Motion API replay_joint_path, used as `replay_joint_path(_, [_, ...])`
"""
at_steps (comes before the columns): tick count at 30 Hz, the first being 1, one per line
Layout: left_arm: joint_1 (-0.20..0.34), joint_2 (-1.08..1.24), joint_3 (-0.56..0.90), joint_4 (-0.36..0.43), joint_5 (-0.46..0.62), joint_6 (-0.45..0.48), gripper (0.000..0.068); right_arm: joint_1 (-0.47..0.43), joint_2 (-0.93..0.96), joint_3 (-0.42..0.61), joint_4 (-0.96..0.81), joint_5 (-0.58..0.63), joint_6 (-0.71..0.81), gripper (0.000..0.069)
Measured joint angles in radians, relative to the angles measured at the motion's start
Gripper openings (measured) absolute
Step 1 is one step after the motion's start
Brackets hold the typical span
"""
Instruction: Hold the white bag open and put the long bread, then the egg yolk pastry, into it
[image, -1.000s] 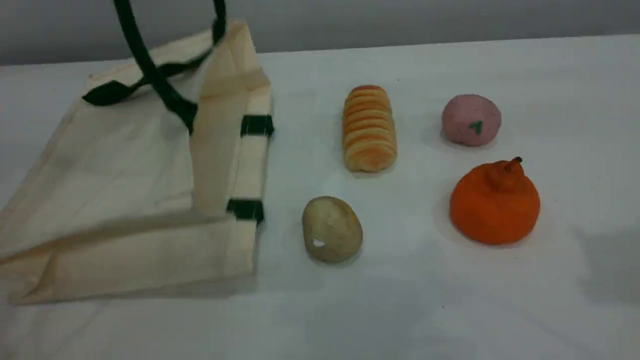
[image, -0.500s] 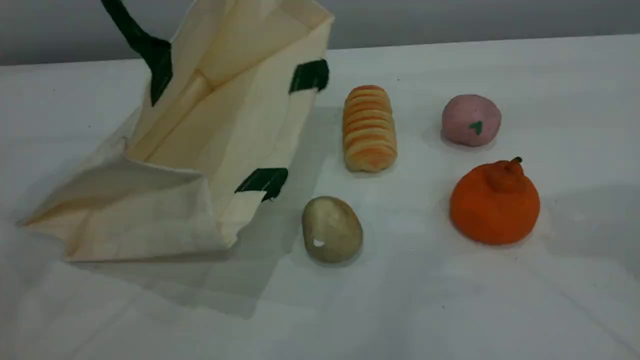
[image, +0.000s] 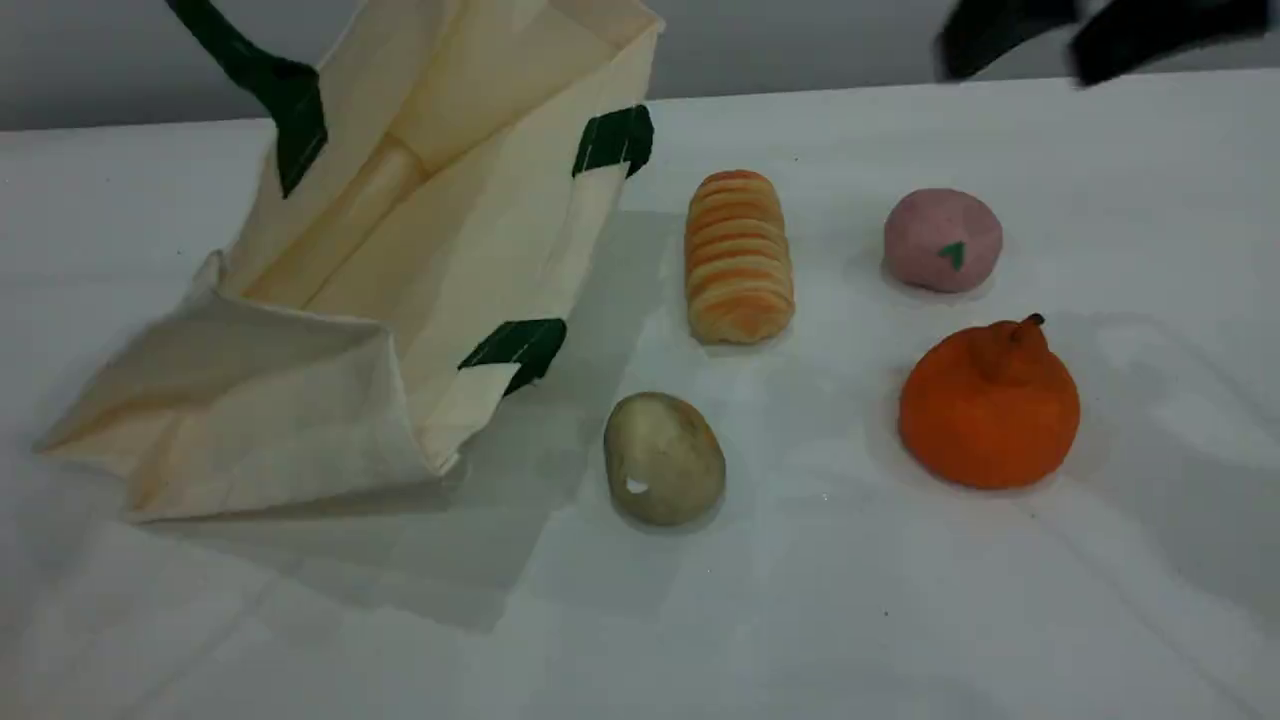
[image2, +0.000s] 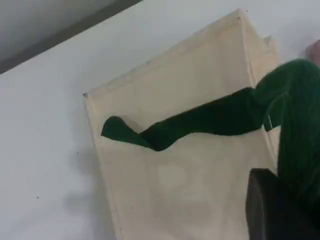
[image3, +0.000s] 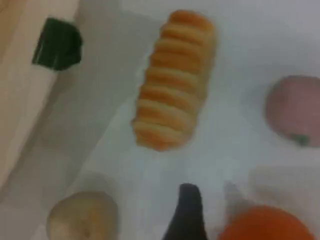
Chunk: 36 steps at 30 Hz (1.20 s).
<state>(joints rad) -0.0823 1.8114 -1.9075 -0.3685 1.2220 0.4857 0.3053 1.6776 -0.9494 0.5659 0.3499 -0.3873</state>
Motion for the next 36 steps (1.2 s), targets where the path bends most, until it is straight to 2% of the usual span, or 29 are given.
replay_joint_path(7, [0.000,0.000,0.000,0.004,0.000,0.000,0.0073,0.094,0.217,-0.135,0.009,0.006,0.003,0.0562])
replay_joint_path(12, [0.000,0.000,0.000,0.004,-0.001,0.000,0.0073,0.132,0.342,-0.254,0.008,0.056,0.003,0.0562])
replay_joint_path(24, [0.000,0.000,0.000,0.004,-0.001,0.000,0.0073,0.134,0.492,-0.478,0.002,0.070,0.003,0.0562])
replay_joint_path(31, [0.000,0.000,0.000,0.004,-0.001,0.000,0.0073,0.133,0.588,-0.558,-0.079,0.050,0.012,0.0562])
replay_joint_path(36, [0.000,0.000,0.000,0.002,-0.001,0.000,0.0073,0.133,0.628,-0.572,-0.102,0.020,0.030,0.0562])
